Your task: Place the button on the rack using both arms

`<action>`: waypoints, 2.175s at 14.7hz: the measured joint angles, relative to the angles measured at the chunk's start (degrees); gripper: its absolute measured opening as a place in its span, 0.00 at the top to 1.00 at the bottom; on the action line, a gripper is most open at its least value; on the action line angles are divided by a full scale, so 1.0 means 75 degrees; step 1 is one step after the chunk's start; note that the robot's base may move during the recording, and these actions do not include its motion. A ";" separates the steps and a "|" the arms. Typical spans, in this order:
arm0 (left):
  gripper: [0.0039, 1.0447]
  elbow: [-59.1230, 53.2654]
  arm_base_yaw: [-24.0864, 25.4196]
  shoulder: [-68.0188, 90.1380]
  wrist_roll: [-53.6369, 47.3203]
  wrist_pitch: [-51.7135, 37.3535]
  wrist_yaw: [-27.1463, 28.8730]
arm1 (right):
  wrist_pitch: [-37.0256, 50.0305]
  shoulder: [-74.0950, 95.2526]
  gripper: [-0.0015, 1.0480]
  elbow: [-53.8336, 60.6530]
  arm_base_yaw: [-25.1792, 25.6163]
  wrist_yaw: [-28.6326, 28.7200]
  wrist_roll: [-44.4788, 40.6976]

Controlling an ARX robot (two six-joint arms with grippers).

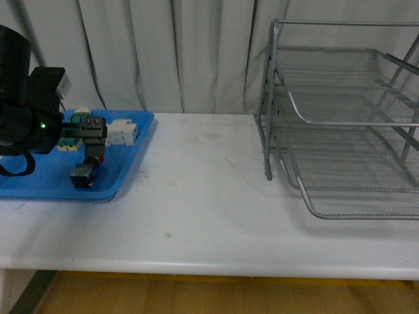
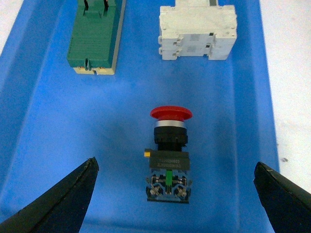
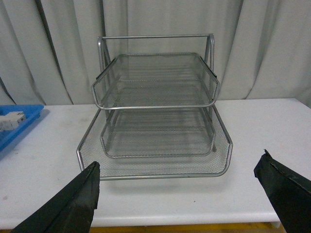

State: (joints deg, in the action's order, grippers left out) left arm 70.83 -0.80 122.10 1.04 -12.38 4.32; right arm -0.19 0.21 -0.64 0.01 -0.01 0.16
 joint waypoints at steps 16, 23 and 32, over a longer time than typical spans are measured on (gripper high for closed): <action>0.31 0.1938 0.0146 0.1906 -0.0405 0.1553 -0.0207 | -0.0003 0.0000 0.06 0.0000 0.0000 0.0000 0.0000; 0.66 0.1221 0.0105 0.1253 -0.0545 0.0959 -0.0286 | -0.0003 0.0000 0.06 0.0000 0.0000 0.0000 -0.0003; 0.66 -0.5502 -0.0268 -0.5773 -0.0178 -0.0804 -0.0490 | -0.0003 0.0000 0.06 0.0000 0.0000 0.0000 -0.0003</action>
State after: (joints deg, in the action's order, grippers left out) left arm 29.56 -2.81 78.81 -0.30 -18.41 0.64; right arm -0.21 0.21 -0.64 0.01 -0.01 0.14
